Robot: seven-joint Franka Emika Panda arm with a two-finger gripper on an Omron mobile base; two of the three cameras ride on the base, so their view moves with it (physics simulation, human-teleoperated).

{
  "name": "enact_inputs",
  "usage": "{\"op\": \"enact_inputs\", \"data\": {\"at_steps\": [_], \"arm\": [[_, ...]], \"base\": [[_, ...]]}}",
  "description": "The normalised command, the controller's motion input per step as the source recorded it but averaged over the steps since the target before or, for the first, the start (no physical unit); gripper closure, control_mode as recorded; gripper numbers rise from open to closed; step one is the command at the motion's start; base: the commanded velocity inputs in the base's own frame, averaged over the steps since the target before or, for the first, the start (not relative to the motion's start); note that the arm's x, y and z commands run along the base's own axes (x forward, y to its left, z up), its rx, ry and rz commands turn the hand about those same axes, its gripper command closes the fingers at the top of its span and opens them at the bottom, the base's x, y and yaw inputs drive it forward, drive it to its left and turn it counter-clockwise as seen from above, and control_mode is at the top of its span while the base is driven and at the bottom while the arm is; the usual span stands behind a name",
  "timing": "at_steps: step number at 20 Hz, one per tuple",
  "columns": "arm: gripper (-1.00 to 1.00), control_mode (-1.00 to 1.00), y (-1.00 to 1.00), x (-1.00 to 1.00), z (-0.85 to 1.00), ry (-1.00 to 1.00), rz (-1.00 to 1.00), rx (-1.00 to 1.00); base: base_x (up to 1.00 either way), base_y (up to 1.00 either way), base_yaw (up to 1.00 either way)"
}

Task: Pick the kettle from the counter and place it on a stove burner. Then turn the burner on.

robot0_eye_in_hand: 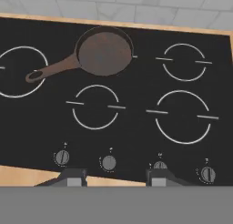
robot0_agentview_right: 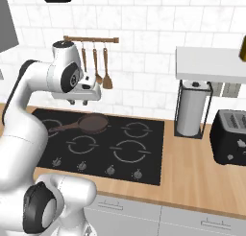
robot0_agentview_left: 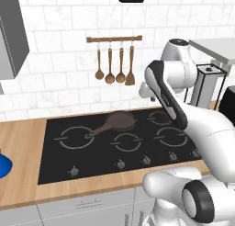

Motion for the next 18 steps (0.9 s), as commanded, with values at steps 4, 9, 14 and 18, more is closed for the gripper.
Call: {"op": "enact_inputs", "data": {"at_steps": [4, 9, 14, 18], "arm": [[-1.0, -1.0, 0.25, -0.26, 0.0, -0.12, 0.02, 0.04], [-1.0, -1.0, 1.0, -0.52, 0.0, -0.28, 0.03, 0.03], [-1.0, -1.0, 1.0, -0.51, 0.0, -0.25, 0.02, 0.02], [-1.0, -1.0, 1.0, -0.39, 0.0, -0.19, 0.0, 0.0]], "base": [[0.0, 0.0, 0.0], [0.0, 0.0, 0.0], [0.0, 0.0, 0.0], [0.0, 0.0, 0.0]]}}
